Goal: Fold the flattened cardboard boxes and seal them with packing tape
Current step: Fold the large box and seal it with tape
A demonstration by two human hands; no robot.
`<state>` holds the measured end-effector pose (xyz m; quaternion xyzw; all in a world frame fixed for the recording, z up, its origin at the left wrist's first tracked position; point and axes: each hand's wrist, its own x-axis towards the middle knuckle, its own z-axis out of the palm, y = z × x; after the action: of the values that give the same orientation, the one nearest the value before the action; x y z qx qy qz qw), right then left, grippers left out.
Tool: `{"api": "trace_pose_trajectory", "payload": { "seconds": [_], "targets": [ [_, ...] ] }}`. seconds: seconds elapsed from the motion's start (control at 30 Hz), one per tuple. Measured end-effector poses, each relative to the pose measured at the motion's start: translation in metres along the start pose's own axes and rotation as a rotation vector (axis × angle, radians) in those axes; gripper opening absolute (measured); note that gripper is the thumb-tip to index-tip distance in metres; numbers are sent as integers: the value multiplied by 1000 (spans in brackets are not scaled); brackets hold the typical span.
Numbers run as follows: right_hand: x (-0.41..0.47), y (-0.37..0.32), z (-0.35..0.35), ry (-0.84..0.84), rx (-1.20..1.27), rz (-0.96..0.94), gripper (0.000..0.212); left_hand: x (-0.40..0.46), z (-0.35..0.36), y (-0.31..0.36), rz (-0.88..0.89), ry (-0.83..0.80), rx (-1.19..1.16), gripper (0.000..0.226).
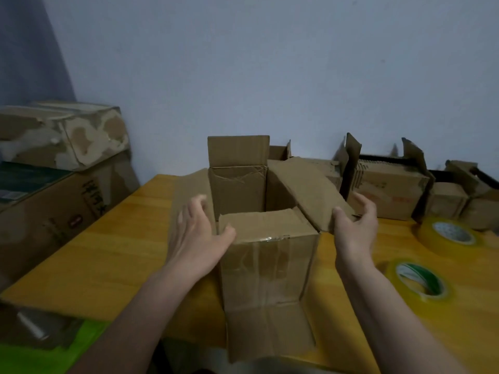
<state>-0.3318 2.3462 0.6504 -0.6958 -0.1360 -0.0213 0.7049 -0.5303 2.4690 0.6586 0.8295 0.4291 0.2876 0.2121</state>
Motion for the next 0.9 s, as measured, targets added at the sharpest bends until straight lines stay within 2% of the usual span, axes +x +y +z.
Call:
{"api": "trace_pose_trajectory", "payload": {
  "seconds": [0.07,0.1,0.17,0.23,0.3,0.4,0.57,0.63,0.67,0.73,0.8,0.9],
  "targets": [
    [0,-2,-2,-13,-195,-89,56,0,-2,1,30,-108,20,82],
    [0,-2,-4,-14,-412,-229,63,1,-3,1,55,-140,63,82],
    [-1,2,-6,-49,-784,-650,66,4,-3,-2,76,-202,111,76],
    [-7,0,-4,-235,-856,-953,48,7,-3,-2,75,-259,139,71],
    [-20,-5,-1,-403,-905,-1083,25,8,-4,-1,105,-319,198,68],
    [-35,-13,6,-549,-978,-939,56,6,-10,1,141,-380,265,64],
    [-14,-12,7,-596,-908,-804,55,-7,-30,9,176,-443,319,69],
    [-1,-16,5,-681,-852,-740,33,-1,-39,13,166,-369,368,76],
    [4,-20,6,-721,-837,-713,31,6,-45,15,140,-300,331,74],
    [9,-25,6,-778,-822,-657,43,25,-54,17,87,-129,246,62],
    [7,-28,7,-747,-834,-616,45,52,-57,7,17,-19,272,74],
    [-7,-26,8,-450,-1011,-659,40,90,-56,-15,-110,-35,243,114]
  ]
}}
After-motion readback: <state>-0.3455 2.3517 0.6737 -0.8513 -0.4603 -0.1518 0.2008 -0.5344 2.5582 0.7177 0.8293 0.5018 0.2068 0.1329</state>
